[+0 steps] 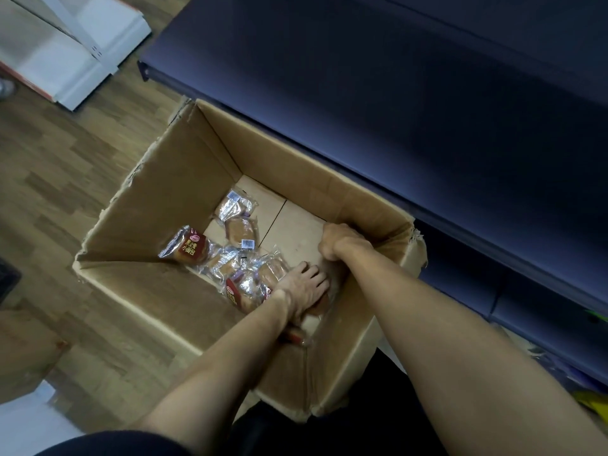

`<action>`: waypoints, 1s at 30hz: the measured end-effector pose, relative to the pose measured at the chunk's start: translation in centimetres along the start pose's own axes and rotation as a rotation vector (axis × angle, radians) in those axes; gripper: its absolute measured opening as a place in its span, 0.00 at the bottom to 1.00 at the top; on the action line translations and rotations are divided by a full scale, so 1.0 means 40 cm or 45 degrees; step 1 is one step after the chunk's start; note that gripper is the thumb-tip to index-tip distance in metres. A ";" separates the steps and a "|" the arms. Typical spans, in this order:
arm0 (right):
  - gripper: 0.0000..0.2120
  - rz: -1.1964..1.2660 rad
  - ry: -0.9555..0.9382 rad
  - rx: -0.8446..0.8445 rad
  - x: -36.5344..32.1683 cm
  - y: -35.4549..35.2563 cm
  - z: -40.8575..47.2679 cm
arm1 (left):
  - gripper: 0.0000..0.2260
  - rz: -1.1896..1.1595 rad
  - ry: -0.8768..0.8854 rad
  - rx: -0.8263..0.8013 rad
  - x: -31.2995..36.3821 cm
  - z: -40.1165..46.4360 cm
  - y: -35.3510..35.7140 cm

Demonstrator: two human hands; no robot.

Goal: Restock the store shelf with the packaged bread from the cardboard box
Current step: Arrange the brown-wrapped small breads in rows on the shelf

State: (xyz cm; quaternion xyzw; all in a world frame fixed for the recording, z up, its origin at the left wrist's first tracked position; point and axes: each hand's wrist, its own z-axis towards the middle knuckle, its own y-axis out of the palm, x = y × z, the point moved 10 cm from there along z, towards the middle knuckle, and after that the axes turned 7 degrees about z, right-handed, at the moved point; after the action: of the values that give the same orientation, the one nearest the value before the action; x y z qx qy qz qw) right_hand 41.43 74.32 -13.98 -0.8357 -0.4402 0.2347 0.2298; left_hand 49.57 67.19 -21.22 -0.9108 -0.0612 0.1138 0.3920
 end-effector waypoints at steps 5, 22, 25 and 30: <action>0.19 0.056 0.007 0.029 0.009 -0.014 0.017 | 0.19 0.066 -0.126 0.037 -0.013 0.001 0.003; 0.21 -0.003 -0.077 -0.026 -0.018 0.000 0.053 | 0.28 -0.119 -0.452 0.131 -0.198 -0.097 -0.051; 0.24 -0.017 -0.188 -0.036 -0.052 0.004 0.044 | 0.34 -0.192 -0.549 0.113 -0.293 -0.163 -0.039; 0.41 0.025 -0.437 0.036 -0.159 -0.025 -0.008 | 0.41 -0.273 -0.736 0.181 -0.418 -0.284 -0.045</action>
State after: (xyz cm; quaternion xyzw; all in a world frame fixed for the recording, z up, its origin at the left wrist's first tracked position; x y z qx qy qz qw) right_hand 37.81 69.39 -11.93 -0.7842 -0.4614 0.3825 0.1605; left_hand 36.28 57.10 -9.68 -0.7994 -0.2577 0.3298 0.4310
